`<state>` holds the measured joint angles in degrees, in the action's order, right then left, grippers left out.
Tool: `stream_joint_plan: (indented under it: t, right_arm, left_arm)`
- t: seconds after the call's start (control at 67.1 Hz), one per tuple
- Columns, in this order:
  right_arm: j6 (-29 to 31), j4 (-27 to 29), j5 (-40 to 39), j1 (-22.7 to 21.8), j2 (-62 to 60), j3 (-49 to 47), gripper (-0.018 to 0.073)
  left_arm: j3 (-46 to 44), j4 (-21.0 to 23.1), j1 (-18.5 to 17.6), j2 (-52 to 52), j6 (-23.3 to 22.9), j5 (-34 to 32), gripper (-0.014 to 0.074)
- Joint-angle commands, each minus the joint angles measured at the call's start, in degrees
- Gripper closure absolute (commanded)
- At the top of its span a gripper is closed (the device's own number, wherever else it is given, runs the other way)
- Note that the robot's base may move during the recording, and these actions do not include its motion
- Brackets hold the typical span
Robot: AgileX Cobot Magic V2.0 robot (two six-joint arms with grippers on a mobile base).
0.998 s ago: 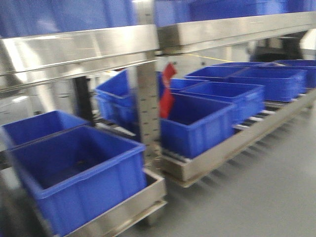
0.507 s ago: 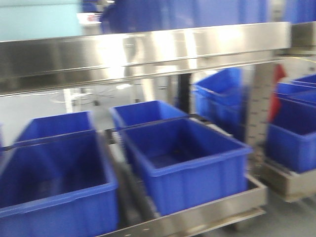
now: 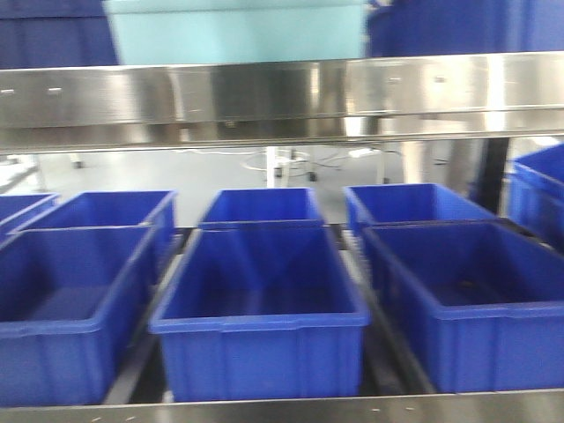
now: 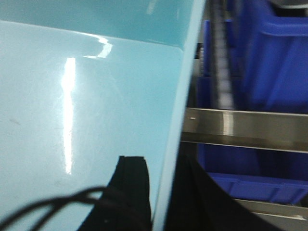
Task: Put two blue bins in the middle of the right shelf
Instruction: 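Turn the base to face the other blue-bin shelf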
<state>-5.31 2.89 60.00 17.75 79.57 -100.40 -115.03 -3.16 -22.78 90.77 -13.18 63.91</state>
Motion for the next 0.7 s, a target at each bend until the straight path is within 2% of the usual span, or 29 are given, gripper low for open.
stream_joint_plan:
  t: [0.0, 0.685]
  right_arm:
    - [1.28, 1.32, -2.19, 0.07, -0.68, -0.65, 0.0713]
    - [1.28, 1.32, -2.19, 0.07, -0.68, -0.65, 0.0713]
  left_arm:
    - [-0.64, 2.29, -0.19, -0.85, 0.49, -3.33, 0.0708]
    - [-0.64, 2.29, -0.19, -0.85, 0.49, -3.33, 0.0708]
